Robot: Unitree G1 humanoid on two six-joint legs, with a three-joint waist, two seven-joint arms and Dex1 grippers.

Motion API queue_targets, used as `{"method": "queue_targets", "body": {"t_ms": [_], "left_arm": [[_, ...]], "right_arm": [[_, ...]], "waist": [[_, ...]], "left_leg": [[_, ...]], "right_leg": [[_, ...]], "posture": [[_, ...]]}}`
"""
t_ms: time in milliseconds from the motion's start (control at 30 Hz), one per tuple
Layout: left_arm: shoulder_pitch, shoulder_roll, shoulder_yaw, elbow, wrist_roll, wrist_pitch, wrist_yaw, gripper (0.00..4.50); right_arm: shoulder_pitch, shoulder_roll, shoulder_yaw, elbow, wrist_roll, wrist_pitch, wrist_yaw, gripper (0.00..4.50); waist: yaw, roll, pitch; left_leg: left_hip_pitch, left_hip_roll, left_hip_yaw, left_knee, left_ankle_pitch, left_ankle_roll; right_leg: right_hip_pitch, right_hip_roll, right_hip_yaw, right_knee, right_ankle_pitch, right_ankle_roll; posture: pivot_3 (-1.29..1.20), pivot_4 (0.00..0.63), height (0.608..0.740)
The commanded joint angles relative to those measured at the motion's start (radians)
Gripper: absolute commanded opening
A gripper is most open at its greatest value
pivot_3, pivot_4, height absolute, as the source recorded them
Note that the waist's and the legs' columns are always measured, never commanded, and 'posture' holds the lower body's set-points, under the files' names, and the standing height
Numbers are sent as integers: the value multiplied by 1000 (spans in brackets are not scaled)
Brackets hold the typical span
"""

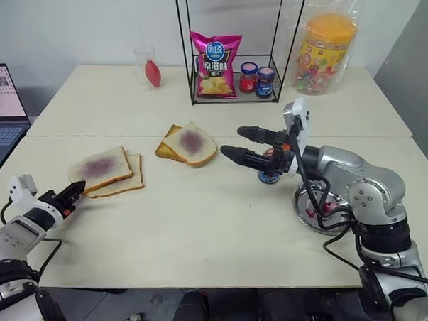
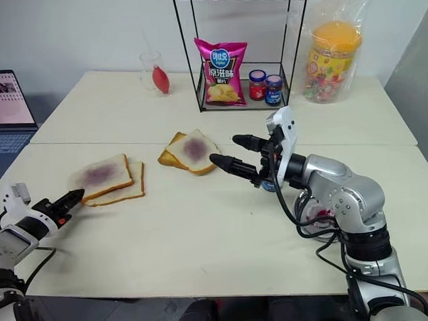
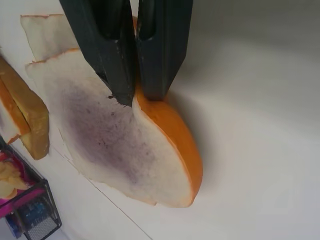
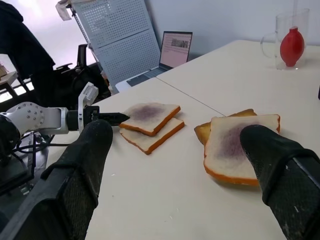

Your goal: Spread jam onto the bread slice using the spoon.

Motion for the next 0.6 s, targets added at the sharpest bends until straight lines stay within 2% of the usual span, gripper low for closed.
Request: {"method": "queue_targets", "body": {"t_ms": [33, 67, 167, 200, 467, 600], "left_arm": [[-25, -20, -22, -20, 38, -80, 8, 16], [-33, -24, -16, -17, 32, -78, 6, 16], [-49, -27, -9, -11, 31, -57, 21, 506], [-58, -25, -1, -5, 30, -54, 36, 944], [-96, -35, 35, -17, 2, -52, 78, 944], [-87, -44, 54, -56, -15, -42, 95, 205]], "right_arm": [[-25, 1, -13, -23, 22, -2, 12, 4500], [-25, 2, -12, -23, 21, -2, 11, 4500], [-25, 2, -13, -23, 20, 0, 12, 4500], [-25, 1, -14, -23, 20, 0, 11, 4500], [-21, 0, -20, -26, 16, -2, 4, 4500], [-18, 2, -25, -31, 17, -2, -5, 4500]], "waist": [[1, 0, 0], [4, 0, 0], [13, 0, 0], [15, 0, 0], [15, 0, 0], [15, 0, 0]], "left_leg": [[0, 0, 0, 0, 0, 0], [0, 0, 0, 1, 0, 0], [0, 0, -2, 1, 0, 0], [0, 0, -2, 2, 0, 0], [0, 0, -3, 2, 0, 0], [0, 0, -2, 2, 0, 0]], "right_leg": [[0, 0, 0, 0, 0, 0], [0, 0, 0, 0, 0, 0], [0, 0, -1, 1, 0, 0], [1, 1, -2, 1, 0, 0], [1, 1, -2, 1, 0, 0], [1, 1, -2, 1, 0, 0]], "posture": [[0, 150, 740], [0, 150, 740], [0, 150, 740], [0, 150, 740], [0, 150, 740], [0, 150, 740]]}}
